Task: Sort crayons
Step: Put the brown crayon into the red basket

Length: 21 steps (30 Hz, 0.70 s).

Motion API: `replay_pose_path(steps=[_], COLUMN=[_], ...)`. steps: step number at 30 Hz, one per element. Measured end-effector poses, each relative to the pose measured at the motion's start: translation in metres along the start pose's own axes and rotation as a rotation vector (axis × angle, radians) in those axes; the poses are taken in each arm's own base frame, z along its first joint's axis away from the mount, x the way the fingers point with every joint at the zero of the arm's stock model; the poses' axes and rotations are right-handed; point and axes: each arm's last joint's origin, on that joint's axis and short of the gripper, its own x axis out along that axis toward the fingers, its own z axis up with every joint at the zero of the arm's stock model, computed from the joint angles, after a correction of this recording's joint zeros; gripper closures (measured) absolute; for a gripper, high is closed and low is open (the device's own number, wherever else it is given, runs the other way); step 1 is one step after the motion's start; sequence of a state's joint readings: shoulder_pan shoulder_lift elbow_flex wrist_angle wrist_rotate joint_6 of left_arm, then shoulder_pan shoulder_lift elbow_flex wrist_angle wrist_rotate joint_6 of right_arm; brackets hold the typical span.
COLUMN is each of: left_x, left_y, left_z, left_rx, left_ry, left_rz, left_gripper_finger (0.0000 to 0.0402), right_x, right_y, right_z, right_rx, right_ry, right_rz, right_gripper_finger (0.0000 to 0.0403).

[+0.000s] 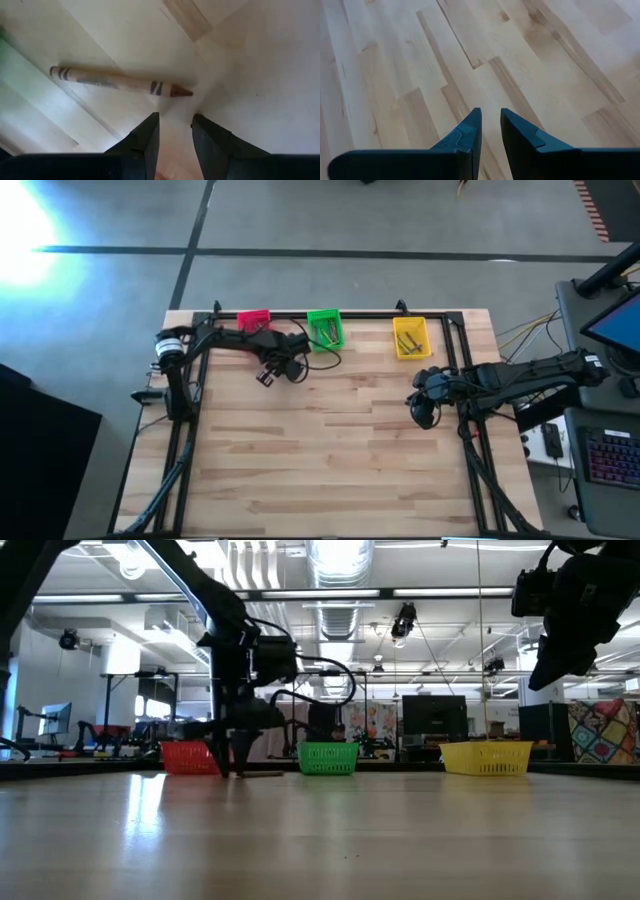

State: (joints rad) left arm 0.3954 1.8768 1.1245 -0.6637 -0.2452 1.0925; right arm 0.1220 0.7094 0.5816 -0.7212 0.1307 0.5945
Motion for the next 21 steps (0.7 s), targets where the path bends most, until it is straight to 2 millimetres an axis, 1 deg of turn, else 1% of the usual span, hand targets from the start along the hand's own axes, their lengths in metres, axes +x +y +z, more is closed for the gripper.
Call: replay_pose_path(steps=[3, 5, 7, 9, 10, 12, 14, 18, 19, 20, 21], left_x=[-0.004, -0.008, -0.013, -0.019, -0.022, -0.027, -0.031, -0.032, -0.031, -0.029, -0.026], left_y=[0.005, 0.01, 0.018, 0.03, 0.035, 0.042, 0.049, 0.061, 0.062, 0.061, 0.058], left_z=[0.001, 0.003, 0.002, -0.002, -0.005, -0.013, -0.015, -0.016, -0.016, -0.016, -0.015], left_rx=[-0.01, -0.083, -0.257, -0.437, -0.497, -0.581, -0.646, -0.863, -0.867, -0.827, -0.749], left_ry=[-0.017, -0.085, -0.126, -0.152, -0.166, -0.208, -0.27, -0.357, -0.368, -0.367, -0.36], left_rz=[-0.027, -0.051, -0.049, -0.039, -0.041, -0.077, -0.1, -0.065, -0.053, -0.046, -0.041], left_gripper_finger=[0.0302, 0.0302, 0.0302, 0.0303, 0.0302, 0.0299, 0.0293, 0.0273, 0.0267, 0.026, 0.0254], right_x=[0.0, 0.0, 0.0, 0.001, 0.002, 0.003, 0.005, 0.009, 0.01, 0.012, 0.013], right_y=[0.0, 0.0, 0.0, 0.0, -0.001, -0.002, -0.003, -0.006, -0.006, -0.007, -0.008], right_z=[0.0, 0.0, 0.0, -0.001, -0.002, -0.003, -0.005, -0.009, -0.011, -0.012, -0.014], right_rx=[0.0, 0.004, 0.008, 0.008, 0.008, 0.007, 0.006, 0.031, 0.034, 0.034, 0.033], right_ry=[0.0, 0.0, 0.002, 0.004, 0.006, 0.011, 0.013, 0.023, 0.027, 0.032, 0.038], right_rz=[0.0, 0.0, -0.001, -0.002, -0.004, -0.008, -0.018, -0.04, -0.043, -0.047, -0.051], right_gripper_finger=[0.0339, 0.0339, 0.0339, 0.0339, 0.0339, 0.0339, 0.0339, 0.0339, 0.0339, 0.0339, 0.0339])
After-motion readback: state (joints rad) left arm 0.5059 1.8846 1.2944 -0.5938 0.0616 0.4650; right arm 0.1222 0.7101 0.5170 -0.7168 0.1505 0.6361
